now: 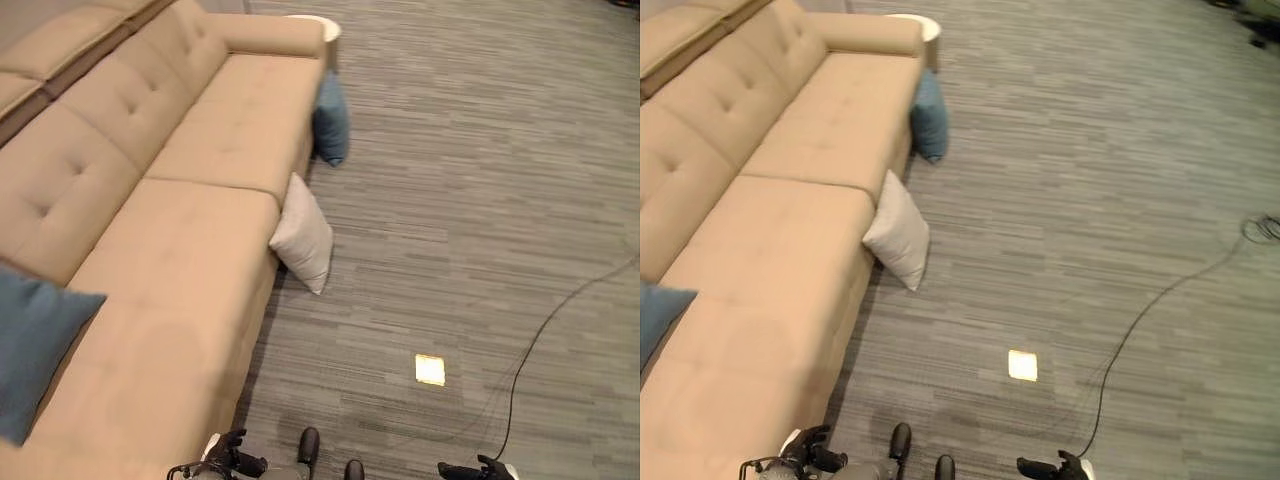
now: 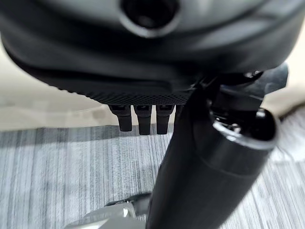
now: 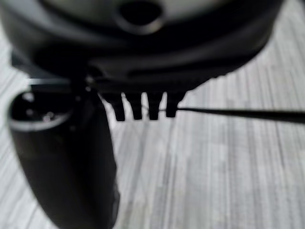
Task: Pick up all the scattered cushions and arrange them neatly on the sofa.
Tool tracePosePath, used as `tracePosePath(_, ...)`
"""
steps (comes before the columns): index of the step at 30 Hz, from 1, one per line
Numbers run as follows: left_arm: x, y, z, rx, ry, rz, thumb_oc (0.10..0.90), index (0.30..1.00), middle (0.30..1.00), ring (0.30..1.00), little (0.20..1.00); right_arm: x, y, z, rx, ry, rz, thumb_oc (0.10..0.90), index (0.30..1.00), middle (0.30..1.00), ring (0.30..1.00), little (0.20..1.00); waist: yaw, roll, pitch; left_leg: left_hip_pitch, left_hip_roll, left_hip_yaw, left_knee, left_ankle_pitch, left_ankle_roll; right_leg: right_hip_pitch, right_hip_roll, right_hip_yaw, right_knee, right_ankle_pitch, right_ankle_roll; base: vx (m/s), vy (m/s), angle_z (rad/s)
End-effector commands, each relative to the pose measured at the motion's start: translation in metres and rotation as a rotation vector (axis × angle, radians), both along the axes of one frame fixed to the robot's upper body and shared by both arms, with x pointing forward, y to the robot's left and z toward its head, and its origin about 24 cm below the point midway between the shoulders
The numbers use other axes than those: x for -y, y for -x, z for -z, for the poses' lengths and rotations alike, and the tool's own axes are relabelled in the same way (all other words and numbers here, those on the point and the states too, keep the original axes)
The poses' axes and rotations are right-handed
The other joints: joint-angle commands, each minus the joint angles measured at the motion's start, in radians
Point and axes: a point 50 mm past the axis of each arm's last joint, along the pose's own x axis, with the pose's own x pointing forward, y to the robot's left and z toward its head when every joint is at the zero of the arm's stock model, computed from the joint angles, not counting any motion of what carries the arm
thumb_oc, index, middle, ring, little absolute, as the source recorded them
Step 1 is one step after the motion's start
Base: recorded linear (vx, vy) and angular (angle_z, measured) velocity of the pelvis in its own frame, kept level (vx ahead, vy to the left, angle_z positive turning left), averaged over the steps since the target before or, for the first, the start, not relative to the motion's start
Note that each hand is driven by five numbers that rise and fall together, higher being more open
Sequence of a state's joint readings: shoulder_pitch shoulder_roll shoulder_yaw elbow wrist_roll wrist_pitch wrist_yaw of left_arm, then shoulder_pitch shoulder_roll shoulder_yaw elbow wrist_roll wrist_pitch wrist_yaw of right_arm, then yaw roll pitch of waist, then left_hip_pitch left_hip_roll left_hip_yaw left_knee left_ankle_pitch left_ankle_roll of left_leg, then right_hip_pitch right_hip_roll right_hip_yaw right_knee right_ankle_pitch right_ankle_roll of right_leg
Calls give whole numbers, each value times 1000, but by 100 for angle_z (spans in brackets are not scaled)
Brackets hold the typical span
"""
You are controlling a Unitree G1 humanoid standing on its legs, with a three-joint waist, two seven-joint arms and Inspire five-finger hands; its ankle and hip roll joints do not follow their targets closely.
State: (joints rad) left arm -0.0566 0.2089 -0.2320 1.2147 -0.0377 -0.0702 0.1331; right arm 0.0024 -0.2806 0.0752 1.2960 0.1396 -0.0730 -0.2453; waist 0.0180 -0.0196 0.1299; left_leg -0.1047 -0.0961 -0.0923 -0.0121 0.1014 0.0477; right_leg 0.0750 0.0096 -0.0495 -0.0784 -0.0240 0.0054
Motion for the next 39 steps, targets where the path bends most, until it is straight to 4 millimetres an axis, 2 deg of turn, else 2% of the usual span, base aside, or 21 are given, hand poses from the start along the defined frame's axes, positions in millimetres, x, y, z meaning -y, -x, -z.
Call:
tracePosePath(1,-2,-7,-3,34,-20,14,800,900,900,900,900,5,-9,-4,29,31,-8,800,900,900,900,900,94,-26,-21,-23,24,69,139,-183,-23,-94,-19,-41,226,-35,108,118,90,-123)
tracePosePath(3,-6,-14,-7,59,-35,22,800,900,900,900,900,4,-20,-6,54,29,-31,800,900,900,900,900,82,0,-3,9,49,83,141,-194,-4,-201,-52,-93,432,0,163,131,94,-110)
tracePosePath(4,-8,-16,-8,68,-39,17,800,900,900,900,900,2,-24,-7,62,30,-50,800,900,900,900,900,73,19,4,44,56,90,127,-207,2,-245,-111,-159,479,9,168,163,54,-47)
tracePosePath(6,-8,-19,-10,85,-38,13,800,900,900,900,900,3,-28,-8,70,42,-62,800,900,900,900,900,72,29,0,81,70,107,105,-226,-2,-250,-168,-222,391,2,137,208,-48,-26)
tracePosePath(8,-7,-21,-10,92,-34,12,800,900,900,900,900,-1,-31,-9,82,41,-87,800,900,900,900,900,61,32,0,113,70,111,95,-244,-7,-265,-187,-226,298,32,130,234,-88,-29)
tracePosePath(11,-4,-17,-8,91,-36,-8,800,900,900,900,900,-20,-20,-1,69,7,-131,800,900,900,900,900,5,24,-21,191,67,84,79,-296,-21,-287,-142,-108,164,104,148,412,-184,-30)
tracePosePath(14,1,-14,-6,83,-26,-19,800,900,900,900,900,-23,-14,0,62,7,-131,800,900,900,900,900,-6,29,-33,199,96,82,100,-287,-43,-266,-123,-112,156,96,130,262,-226,68)
tracePosePath(15,6,-12,-4,79,-6,-29,800,900,900,900,900,-25,-11,0,76,5,-118,800,900,900,900,900,-7,30,-33,160,125,89,197,-233,-78,-226,-105,-128,133,81,110,120,-243,40)
tracePosePath(16,8,-11,-4,78,3,-31,800,900,900,900,900,-24,-12,0,82,5,-113,800,900,900,900,900,-6,25,-25,119,135,92,270,-206,-85,-205,-103,-134,126,72,97,143,-329,34)
tracePosePath(18,10,-12,-4,80,11,-26,800,900,900,900,900,-23,-13,-1,91,13,-113,800,900,900,900,900,-3,21,-15,67,140,85,354,-179,-91,-189,-99,-140,120,67,85,47,-196,41)
tracePosePath(19,12,-15,-4,88,20,-29,800,900,900,900,900,-20,-17,-3,109,26,-118,800,900,900,900,900,8,12,11,-11,157,96,478,-127,-91,-160,-92,-146,116,46,57,68,-208,32)
tracePosePath(21,12,-15,-4,88,18,-28,800,900,900,900,900,-19,-18,-4,112,33,-122,800,900,900,900,900,10,8,18,-33,166,104,508,-117,-89,-150,-88,-150,117,34,47,109,-185,8)
tracePosePath(23,17,-15,-3,79,19,-15,800,900,900,900,900,-19,-18,-5,118,42,-118,800,900,900,900,900,15,3,28,-84,145,120,480,-145,-73,-117,-81,-153,115,-3,36,252,-148,33)
tracePosePath(24,19,-12,-2,63,19,-5,800,900,900,900,900,-19,-19,-5,125,46,-118,800,900,900,900,900,15,4,22,-105,103,133,409,-182,-63,-100,-76,-152,99,-12,45,283,-66,26)
tracePosePath(26,20,-10,-1,52,18,-1,800,900,900,900,900,-19,-18,-5,123,51,-122,800,900,900,900,900,15,7,19,-105,82,142,350,-184,-61,-89,-72,-152,93,-18,50,228,-24,17)
tracePosePath(27,21,-9,0,48,19,0,800,900,900,900,900,-22,-19,-5,127,56,-137,800,900,900,900,900,28,23,11,-144,55,153,246,-133,-65,-60,-45,-141,79,-30,52,242,-11,6)
tracePosePath(29,20,-7,0,48,20,-5,800,900,900,900,900,-26,-20,-5,131,54,-147,800,900,900,900,900,49,38,11,-163,38,151,171,-68,-76,-32,-15,-123,75,-43,51,268,3,-8)
tracePosePath(31,18,1,3,26,20,-33,800,900,900,900,900,-32,-19,-3,127,43,-176,800,900,900,900,900,63,37,-2,-134,31,132,140,-73,-65,-11,-7,-103,92,-69,55,307,45,-36)
tracePosePath(35,12,9,4,6,10,-62,800,900,900,900,900,-33,-15,-2,105,39,-214,800,900,900,900,900,77,24,-34,-82,18,118,134,-105,-33,-7,-28,-100,193,-98,76,236,60,-72)
tracePosePath(37,7,7,3,16,2,-69,800,900,900,900,900,-36,-22,-4,122,30,-246,800,900,900,900,900,75,28,-32,-33,20,109,128,-137,-1,-83,-58,-106,389,-55,117,206,119,-21)
tracePosePath(39,7,5,2,25,2,-74,800,900,900,900,900,-36,-25,-4,125,30,-257,800,900,900,900,900,72,30,-24,-23,17,112,134,-150,14,-115,-80,-113,457,-13,140,84,59,-12)
